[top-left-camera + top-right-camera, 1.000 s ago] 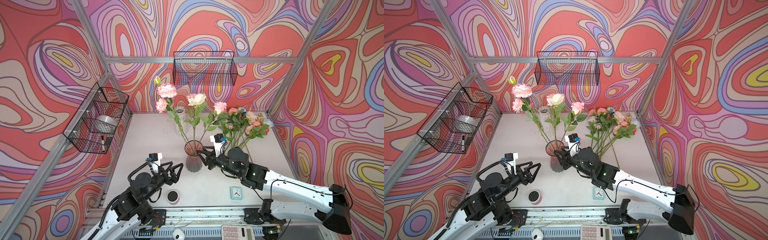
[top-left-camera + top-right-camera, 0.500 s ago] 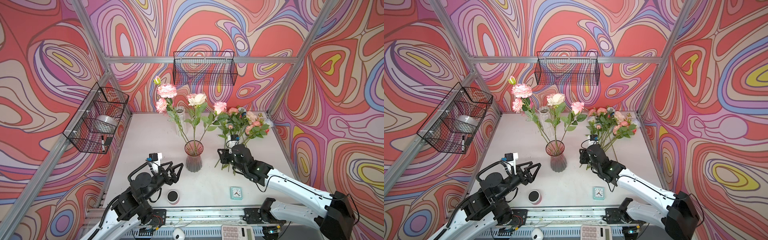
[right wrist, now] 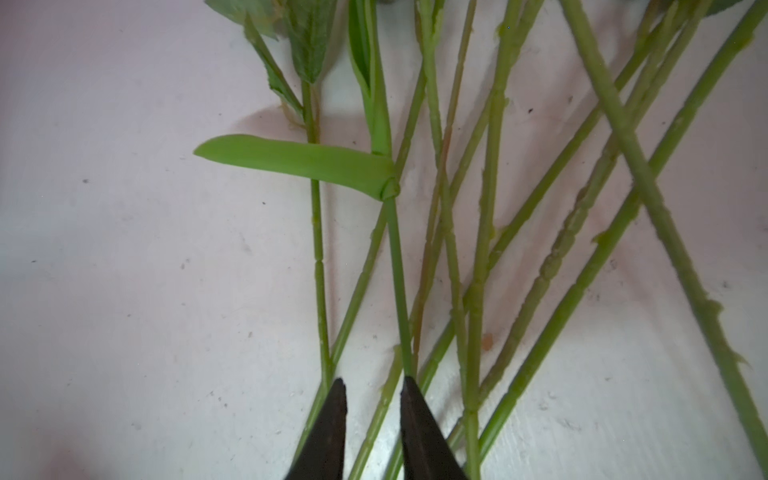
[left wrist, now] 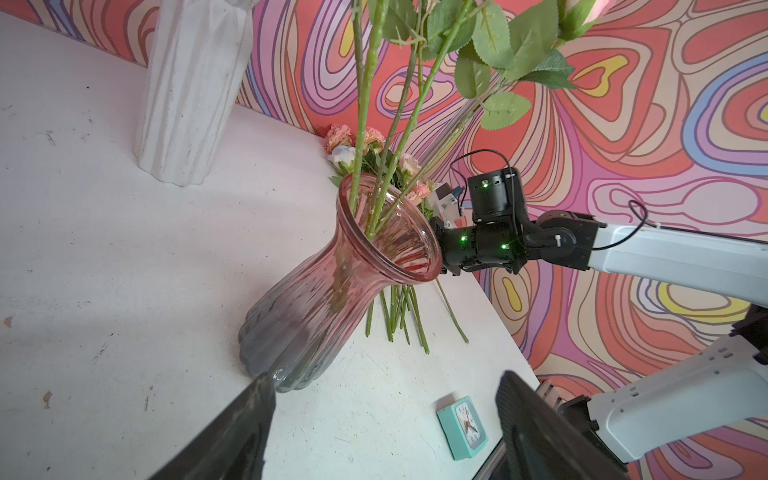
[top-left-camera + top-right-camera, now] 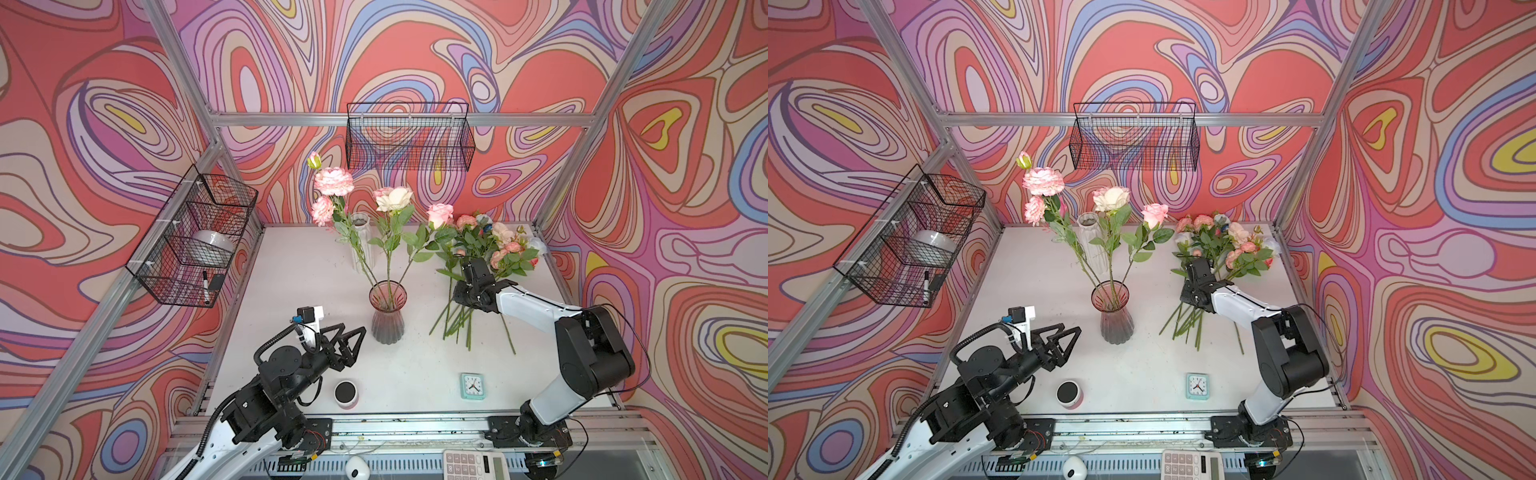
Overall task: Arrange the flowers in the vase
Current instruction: 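Close the right gripper on a leafy green stem in the pile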
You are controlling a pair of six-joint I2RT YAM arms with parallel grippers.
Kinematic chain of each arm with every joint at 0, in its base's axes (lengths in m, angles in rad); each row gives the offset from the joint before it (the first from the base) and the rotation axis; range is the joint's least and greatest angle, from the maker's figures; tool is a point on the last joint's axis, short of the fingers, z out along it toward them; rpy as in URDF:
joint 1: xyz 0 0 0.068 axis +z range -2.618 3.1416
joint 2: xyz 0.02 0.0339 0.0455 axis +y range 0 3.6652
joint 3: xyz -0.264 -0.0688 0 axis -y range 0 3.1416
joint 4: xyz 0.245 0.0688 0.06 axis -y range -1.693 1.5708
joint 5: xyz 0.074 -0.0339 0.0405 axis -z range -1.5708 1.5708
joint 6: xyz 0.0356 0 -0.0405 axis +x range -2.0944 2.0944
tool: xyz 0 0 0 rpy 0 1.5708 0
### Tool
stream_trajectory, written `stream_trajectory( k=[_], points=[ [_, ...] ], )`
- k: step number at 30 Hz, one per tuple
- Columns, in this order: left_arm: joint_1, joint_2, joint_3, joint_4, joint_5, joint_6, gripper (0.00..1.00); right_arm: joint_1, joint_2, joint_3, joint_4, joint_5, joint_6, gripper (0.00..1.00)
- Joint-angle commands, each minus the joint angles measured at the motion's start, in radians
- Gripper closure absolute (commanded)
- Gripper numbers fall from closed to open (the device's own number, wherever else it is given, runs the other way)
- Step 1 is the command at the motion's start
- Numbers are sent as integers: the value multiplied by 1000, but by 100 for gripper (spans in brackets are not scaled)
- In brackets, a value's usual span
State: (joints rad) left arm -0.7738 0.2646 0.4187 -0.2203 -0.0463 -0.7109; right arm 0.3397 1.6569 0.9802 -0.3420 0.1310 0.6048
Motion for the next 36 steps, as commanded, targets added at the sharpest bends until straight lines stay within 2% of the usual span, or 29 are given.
stream_trajectory(
  k=[1,12,22,26,29,36],
  points=[
    [-7,-23,-2,-21,-6,-9,15,-12,21,29,-28,33,-19,77],
    [-7,-24,-5,-24,-9,-7,15,-41,101,63,-13,14,-36,78],
    [-7,-33,-6,-31,-12,-8,15,-44,147,71,-1,5,-47,93],
    [-8,-30,-6,-27,-9,-9,15,-44,153,68,0,4,-52,93],
    [-7,-27,-6,-22,-6,-11,15,-44,139,60,4,9,-56,100],
    [-7,-18,-2,-12,5,-13,14,-43,-3,10,27,26,-78,100]
  ],
)
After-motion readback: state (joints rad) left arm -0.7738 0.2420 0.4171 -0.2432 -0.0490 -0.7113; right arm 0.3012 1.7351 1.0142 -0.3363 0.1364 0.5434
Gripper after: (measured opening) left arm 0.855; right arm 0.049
